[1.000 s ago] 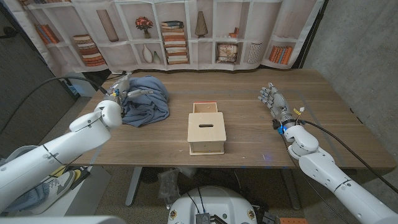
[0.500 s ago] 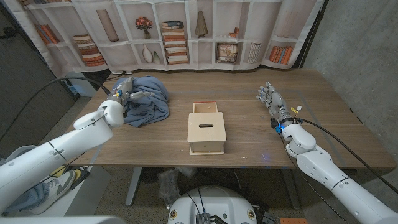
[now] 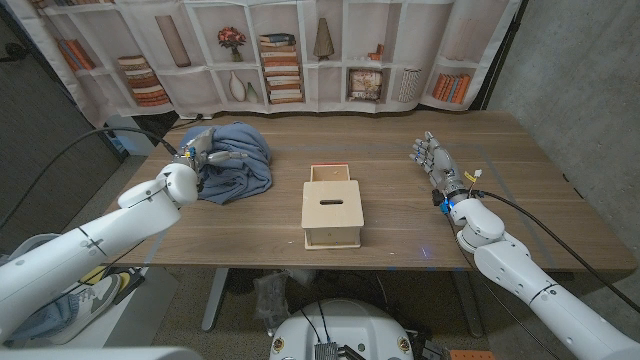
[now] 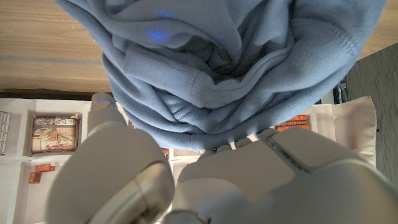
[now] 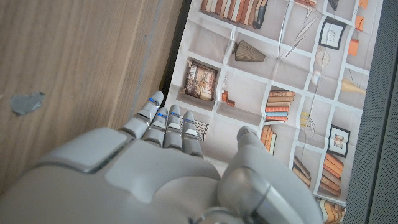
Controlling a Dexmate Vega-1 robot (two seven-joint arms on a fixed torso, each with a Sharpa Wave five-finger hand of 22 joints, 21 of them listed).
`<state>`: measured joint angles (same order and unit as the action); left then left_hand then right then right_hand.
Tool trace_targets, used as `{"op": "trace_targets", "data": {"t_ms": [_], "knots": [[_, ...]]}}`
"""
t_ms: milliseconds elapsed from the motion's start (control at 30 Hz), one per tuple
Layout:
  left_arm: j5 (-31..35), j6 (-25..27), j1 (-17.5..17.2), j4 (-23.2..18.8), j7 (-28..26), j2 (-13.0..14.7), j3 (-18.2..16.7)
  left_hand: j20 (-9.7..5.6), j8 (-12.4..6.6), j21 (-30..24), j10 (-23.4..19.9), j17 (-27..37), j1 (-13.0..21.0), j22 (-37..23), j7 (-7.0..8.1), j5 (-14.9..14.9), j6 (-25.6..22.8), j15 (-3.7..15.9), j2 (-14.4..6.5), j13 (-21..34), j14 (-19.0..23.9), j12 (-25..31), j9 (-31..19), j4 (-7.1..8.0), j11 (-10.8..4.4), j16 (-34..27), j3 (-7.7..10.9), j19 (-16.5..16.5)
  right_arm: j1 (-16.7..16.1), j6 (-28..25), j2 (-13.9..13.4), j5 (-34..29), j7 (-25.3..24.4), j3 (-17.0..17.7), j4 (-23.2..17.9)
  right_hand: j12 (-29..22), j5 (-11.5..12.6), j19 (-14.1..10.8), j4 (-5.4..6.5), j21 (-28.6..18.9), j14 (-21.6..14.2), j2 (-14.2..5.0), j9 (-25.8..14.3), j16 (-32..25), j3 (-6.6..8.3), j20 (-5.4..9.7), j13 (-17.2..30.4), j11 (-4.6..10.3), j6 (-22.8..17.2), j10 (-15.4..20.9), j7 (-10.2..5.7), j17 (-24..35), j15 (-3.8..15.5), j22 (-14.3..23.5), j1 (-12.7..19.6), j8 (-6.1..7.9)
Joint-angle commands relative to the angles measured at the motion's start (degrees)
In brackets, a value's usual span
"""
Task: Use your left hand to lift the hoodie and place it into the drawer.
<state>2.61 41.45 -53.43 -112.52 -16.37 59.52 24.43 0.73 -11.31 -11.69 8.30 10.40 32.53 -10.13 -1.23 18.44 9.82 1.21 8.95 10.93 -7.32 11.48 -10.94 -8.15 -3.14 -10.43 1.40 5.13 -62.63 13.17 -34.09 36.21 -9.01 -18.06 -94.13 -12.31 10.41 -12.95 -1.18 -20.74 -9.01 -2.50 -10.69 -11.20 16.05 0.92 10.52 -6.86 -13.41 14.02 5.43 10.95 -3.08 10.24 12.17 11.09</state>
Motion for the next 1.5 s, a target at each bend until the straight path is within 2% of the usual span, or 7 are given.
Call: {"op": "trace_targets", "data": {"t_ms": [33, 433, 667, 1100, 1300, 1367, 1500], "knots": [[-1.4, -0.6, 1.1, 2.4, 0.9, -0.5, 0.9, 0.21, -0.1, -0.2, 0.5, 0.1, 0.8, 0.0, 0.3, 0.4, 3.5, -0.01, 0.1, 0.1, -0.2, 0.2, -0.1, -0.22, 0.11, -0.3, -0.44, -0.2, 0.3, -0.1, 0.2, -0.1, 0.0, -0.3, 0.1, 0.1, 0.2, -0.1, -0.21, 0.4, -0.1, -0.18, -0.1, 0.0, 0.11, 0.02, 0.1, -0.06, -0.1, -0.2, 0.19, 0.1, -0.31, 0.3, -0.3, 0.06], [-1.8, 0.1, 2.7, 3.8, 1.8, -1.1, 2.5, 0.11, -0.41, -0.6, 0.0, 0.1, 1.8, 0.2, 0.2, 0.7, 2.7, 0.22, -0.1, 0.1, 0.4, 0.4, -0.1, -0.26, 0.2, -0.5, -1.0, -2.2, 0.0, 0.6, 0.2, -0.1, -0.1, -0.1, 0.1, 0.1, 0.2, -0.2, -0.29, 0.6, -0.3, -0.19, -0.1, 0.0, 0.08, -0.06, 0.1, 0.08, -0.2, 0.0, 0.15, 0.1, -0.25, 0.3, -0.3, 0.11], [-1.6, -0.8, 4.0, 6.3, 1.9, -2.4, 3.9, 0.24, -0.54, -0.2, -0.1, 0.1, 2.2, 0.2, 0.22, 0.8, 2.3, 0.32, -0.2, 0.0, 0.5, 0.5, -0.1, -0.27, 0.08, -0.5, -1.17, -1.8, 0.1, 0.1, 0.0, -0.3, -0.2, -0.1, -0.1, 0.0, 0.2, -0.2, -0.32, 0.7, -0.4, -0.2, -0.1, -0.1, 0.05, -0.07, 0.1, -0.04, -0.3, 0.1, 0.16, 0.1, -0.21, 0.4, -0.4, 0.13], [-0.5, -0.3, 4.7, 7.1, 1.1, -3.4, 5.6, -1.29, -0.64, 0.1, -0.6, 0.0, 3.1, 0.2, 0.26, 1.2, 1.7, 0.52, -0.6, 0.0, 0.9, 0.6, -0.1, -0.25, 0.02, -0.6, -1.41, -1.8, -0.1, 0.9, -0.2, -0.4, 0.0, 0.3, -0.1, 0.1, 0.2, -0.3, -0.39, 0.9, -0.5, -0.26, -0.1, -0.1, 0.03, -0.06, 0.1, -0.05, -0.3, 0.1, 0.16, 0.1, -0.23, 0.4, -0.4, 0.13], [-0.3, -0.5, 4.8, 8.6, 0.3, -4.5, 6.2, -0.42, -0.63, 0.3, -0.7, 0.0, 3.6, 0.2, 0.35, 1.4, 1.6, 0.52, -0.8, 0.0, 0.9, 0.6, -0.1, -0.23, 0.12, -0.5, -1.49, -1.6, 0.0, 0.6, -0.3, -0.4, 0.0, 0.4, -0.5, 0.1, 0.2, -0.4, -0.43, 1.0, -0.5, -0.25, -0.1, -0.1, 0.01, -0.09, 0.1, -0.07, -0.3, 0.1, 0.08, 0.1, -0.21, 0.4, -0.4, 0.13], [-0.5, -0.9, 4.8, 9.2, 0.3, -4.8, 6.3, -1.6, -0.67, 0.4, -0.8, 0.0, 3.9, 0.2, 0.37, 1.6, 1.4, 0.54, -0.9, 0.0, 1.0, 0.6, -0.1, -0.21, 0.15, -0.5, -1.54, -1.4, 0.0, 0.4, -0.5, -0.4, 0.1, 0.4, -0.5, 0.1, 0.2, -0.3, -0.45, 1.0, -0.5, -0.25, -0.1, -0.1, 0.0, -0.09, 0.1, 0.03, -0.3, 0.1, 0.09, 0.1, -0.21, 0.4, -0.4, 0.13], [-0.4, -0.9, 5.1, 10.2, 0.2, -5.5, 6.8, -1.98, -0.71, 0.3, -0.9, 0.0, 4.1, 0.2, 0.32, 1.7, 1.2, 0.54, -1.0, 0.0, 1.2, 0.6, -0.1, -0.18, 0.14, -0.5, -1.59, -1.7, 0.0, 0.2, -0.6, -0.2, 0.1, 0.5, -0.6, 0.1, 0.2, -0.4, -0.46, 1.1, -0.5, -0.27, -0.1, -0.1, -0.01, -0.09, 0.1, 0.04, -0.3, 0.1, 0.11, 0.1, -0.24, 0.4, -0.4, 0.12]]}}
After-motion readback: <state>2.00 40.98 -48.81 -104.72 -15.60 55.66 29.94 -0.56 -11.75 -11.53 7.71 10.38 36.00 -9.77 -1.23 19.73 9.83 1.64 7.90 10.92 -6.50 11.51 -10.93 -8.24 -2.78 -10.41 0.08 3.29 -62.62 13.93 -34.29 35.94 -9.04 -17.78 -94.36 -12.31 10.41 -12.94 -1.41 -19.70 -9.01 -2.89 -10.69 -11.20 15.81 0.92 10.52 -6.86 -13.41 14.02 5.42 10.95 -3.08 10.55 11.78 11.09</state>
